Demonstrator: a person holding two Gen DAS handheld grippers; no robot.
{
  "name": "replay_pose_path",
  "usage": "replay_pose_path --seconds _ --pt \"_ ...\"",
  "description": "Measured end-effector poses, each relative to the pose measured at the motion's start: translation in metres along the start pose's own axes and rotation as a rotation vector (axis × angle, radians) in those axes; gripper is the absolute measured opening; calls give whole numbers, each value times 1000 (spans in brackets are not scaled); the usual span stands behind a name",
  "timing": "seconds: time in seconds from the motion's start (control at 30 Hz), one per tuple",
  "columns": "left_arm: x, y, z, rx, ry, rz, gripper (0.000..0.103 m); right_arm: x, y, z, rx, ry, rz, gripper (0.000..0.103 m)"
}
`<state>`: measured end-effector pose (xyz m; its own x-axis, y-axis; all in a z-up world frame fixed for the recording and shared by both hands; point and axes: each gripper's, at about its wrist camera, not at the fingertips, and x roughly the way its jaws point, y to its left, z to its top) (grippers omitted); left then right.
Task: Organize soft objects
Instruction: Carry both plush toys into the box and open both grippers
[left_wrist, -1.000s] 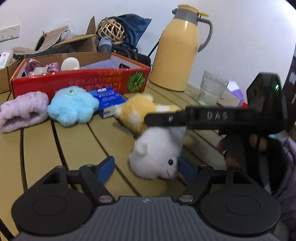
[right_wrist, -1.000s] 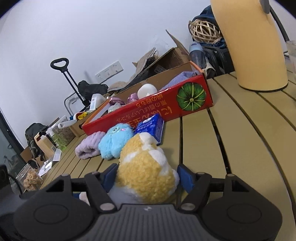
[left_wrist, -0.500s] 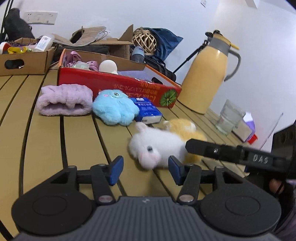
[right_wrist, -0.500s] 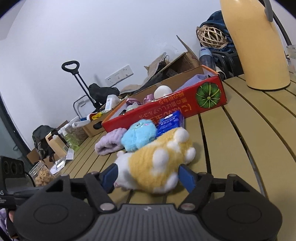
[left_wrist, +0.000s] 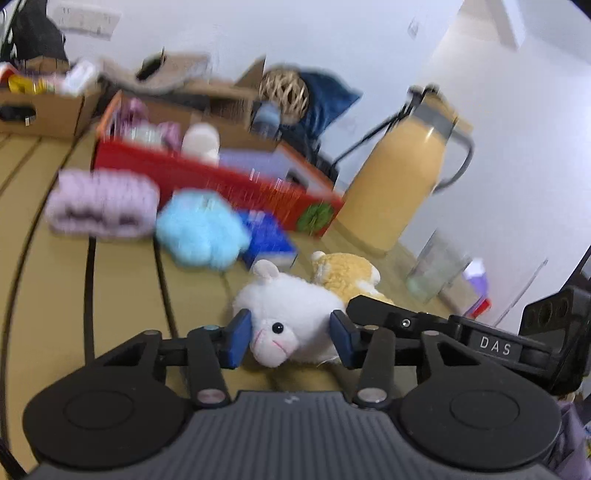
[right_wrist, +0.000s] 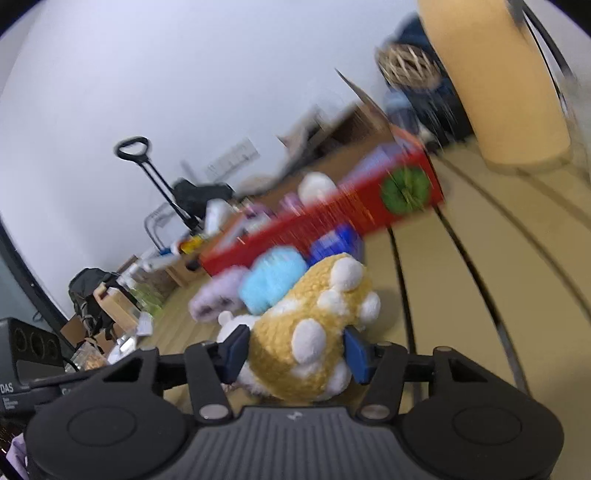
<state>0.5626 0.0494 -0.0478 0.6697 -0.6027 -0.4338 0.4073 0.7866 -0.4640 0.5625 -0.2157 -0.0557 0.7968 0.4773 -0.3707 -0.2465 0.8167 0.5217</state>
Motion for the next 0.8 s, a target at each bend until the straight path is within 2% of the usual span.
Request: replay_pose_path --seconds 0.1,0.27,0.37,0.47,0.63,0.73,0.8 --pt "-15 -2 22 -28 -85 3 47 -1 17 23 -39 -54 50 54" --pt "-9 18 91 -76 -157 59 47 51 41 97 -100 -23 116 54" --pt "17 40 138 -77 -143 140 47 109 49 141 -122 36 124 54" --pt "45 67 160 -96 -89 194 47 161 49 163 -123 107 107 54" --pt "76 95 155 -72 -19 304 48 230 30 162 -98 251 105 54" --pt "73 100 145 -37 -22 304 49 257 28 146 -130 323 54 57" --pt "67 98 143 -23 -35 300 54 265 29 136 -157 350 22 62"
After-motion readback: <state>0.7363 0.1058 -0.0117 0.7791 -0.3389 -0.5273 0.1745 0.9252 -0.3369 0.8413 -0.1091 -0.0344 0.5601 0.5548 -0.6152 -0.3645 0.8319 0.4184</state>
